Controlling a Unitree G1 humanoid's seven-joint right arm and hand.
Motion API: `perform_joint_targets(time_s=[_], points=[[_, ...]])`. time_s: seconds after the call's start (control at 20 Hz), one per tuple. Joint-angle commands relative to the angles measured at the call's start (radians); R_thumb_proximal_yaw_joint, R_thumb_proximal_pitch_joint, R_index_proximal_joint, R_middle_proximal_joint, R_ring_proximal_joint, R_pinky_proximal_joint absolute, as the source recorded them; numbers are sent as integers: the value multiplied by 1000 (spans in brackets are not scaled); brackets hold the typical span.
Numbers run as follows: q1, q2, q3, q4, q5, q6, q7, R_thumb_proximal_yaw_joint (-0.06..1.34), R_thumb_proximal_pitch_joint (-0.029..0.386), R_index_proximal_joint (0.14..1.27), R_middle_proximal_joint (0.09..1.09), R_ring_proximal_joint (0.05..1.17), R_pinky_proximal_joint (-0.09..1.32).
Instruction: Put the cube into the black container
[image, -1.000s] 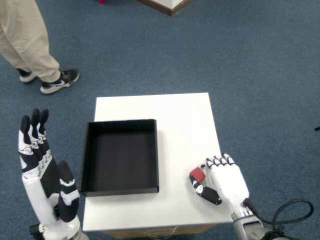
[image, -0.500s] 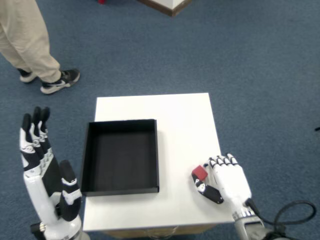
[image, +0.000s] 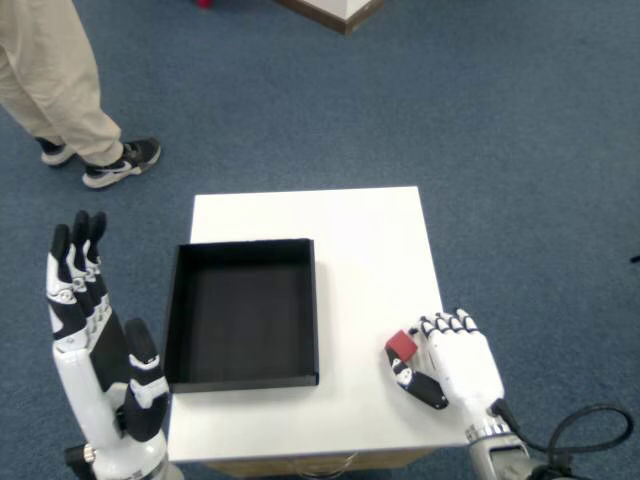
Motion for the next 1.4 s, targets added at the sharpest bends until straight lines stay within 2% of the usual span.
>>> perform_joint_targets(time_s=[0.05, 0.35, 0.8, 1.05, 1.2, 1.3, 1.4], points=[[-9, -24, 4, 20, 10, -7, 8, 338, 155, 715, 355, 310, 176], [-2, -22, 7, 21, 7, -37, -27, 473, 184, 761, 360, 302, 152], [-2, -33, 10, 22, 6, -66, -42, 634, 194, 873, 369, 291, 140], [-1, -30, 10, 22, 5, -81, -66, 722, 182, 933, 377, 289, 136], [3, -29, 7, 20, 9, -94, -78, 922, 169, 1063, 384, 288, 132], [6, -26, 4, 20, 13, -106, -91, 1142, 138, 1156, 423, 294, 137], [9, -20, 3, 20, 14, -117, -110, 1194, 104, 1174, 441, 303, 148]])
